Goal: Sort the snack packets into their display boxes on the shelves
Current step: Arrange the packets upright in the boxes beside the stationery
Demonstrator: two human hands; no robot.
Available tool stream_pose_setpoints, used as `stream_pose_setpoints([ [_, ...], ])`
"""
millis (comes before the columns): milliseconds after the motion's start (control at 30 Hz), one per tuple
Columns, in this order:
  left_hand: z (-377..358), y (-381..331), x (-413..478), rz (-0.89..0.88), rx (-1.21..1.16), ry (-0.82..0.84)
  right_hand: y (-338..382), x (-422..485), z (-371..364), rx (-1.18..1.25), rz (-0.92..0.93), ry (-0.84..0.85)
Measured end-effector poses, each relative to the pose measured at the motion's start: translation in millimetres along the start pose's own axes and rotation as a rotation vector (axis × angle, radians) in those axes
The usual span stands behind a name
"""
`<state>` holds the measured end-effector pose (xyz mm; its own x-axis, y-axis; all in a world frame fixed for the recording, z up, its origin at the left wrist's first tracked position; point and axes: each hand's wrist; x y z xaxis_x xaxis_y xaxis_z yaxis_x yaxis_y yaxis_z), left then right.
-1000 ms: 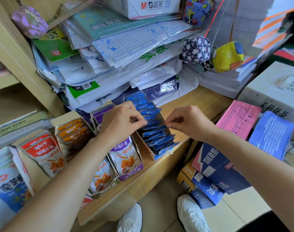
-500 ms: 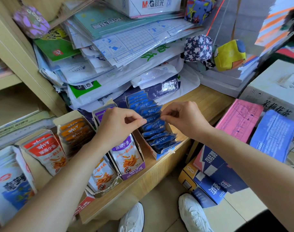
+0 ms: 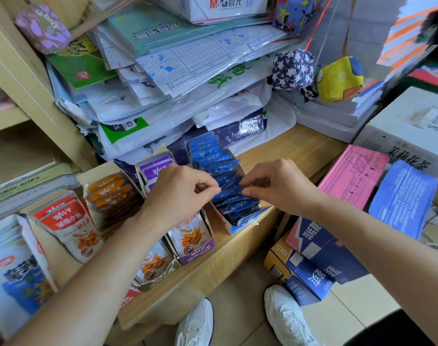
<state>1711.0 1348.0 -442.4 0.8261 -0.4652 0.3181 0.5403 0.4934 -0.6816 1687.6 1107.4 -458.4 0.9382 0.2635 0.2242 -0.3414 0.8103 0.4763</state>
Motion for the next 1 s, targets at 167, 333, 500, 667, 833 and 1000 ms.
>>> stream_pose_setpoints([
  [167, 4, 4, 2, 0.003, 0.027, 0.041, -1, 3, -3, -0.05, 0.051, -0.002],
  [333, 10, 2, -2, 0.026, -0.035, 0.007, -3, 4, 4, 0.009, -0.024, -0.004],
  [500, 12, -9, -14, -0.065, -0.051, 0.083, -1, -10, 25, 0.069, -0.012, 0.088],
  [667, -3, -12, -20, -0.12, 0.028, 0.149, 0, -27, 27, 0.028, 0.009, 0.229],
  [833, -15, -14, -17, -0.145, 0.028, 0.012, 0, -31, 13, 0.003, 0.053, 0.09],
  [1000, -28, -15, -16, -0.06, -0.056, -0.015, -2, -35, 1, 0.01, 0.082, -0.048],
])
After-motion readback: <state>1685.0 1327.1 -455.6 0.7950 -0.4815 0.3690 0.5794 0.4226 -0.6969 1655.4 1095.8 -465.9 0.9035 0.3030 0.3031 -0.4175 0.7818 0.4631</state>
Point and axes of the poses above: each hand's wrist, its own x-axis towards the middle knuckle, its own z-axis out of the back of the hand, y = z × x, and after that the axes turned 14 degrees about -x, right-handed
